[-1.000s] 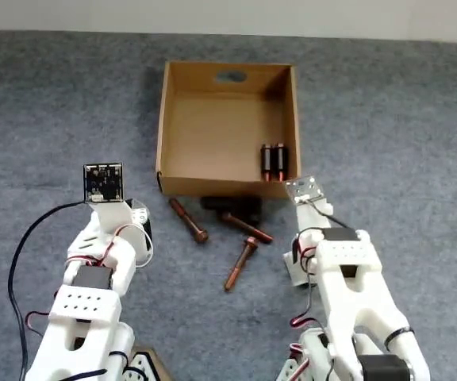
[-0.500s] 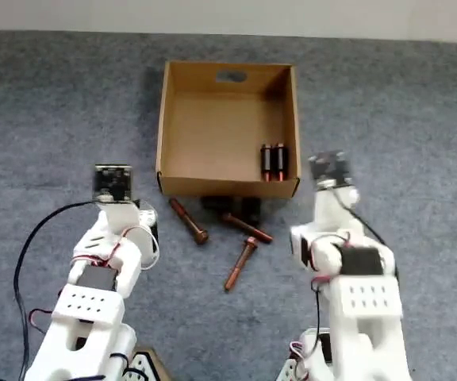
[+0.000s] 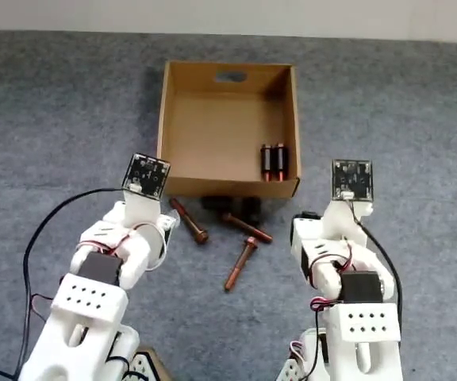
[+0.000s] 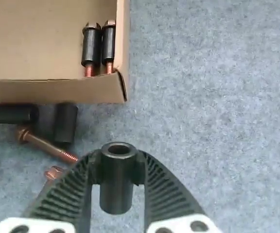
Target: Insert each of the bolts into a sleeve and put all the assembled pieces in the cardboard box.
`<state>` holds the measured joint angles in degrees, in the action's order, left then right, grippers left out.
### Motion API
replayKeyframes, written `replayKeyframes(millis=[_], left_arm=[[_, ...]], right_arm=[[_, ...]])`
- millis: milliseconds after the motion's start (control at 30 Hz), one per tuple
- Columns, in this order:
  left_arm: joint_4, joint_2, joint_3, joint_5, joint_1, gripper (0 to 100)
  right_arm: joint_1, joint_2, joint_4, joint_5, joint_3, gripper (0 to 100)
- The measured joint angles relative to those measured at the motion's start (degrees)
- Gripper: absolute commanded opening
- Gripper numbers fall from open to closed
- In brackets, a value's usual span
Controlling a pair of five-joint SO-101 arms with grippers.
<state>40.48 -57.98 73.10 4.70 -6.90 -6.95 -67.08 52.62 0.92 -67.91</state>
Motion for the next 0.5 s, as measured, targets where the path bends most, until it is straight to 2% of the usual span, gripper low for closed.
replayKeyframes(millis=[133, 333, 500], left_arm=[[7.30, 5.19, -6.59, 8.62, -0.18, 16], [20.40, 23.21, -21.98, 25.32, -2.73, 16], [22.86, 34.37, -31.03, 34.11, -3.25, 16]], right_arm=[[0.00, 0.00, 0.00, 0.00, -0.35, 0.5], [0.00, 0.00, 0.00, 0.00, -0.44, 0.5], [0.00, 0.00, -0.09, 0.00, -0.70, 0.5]])
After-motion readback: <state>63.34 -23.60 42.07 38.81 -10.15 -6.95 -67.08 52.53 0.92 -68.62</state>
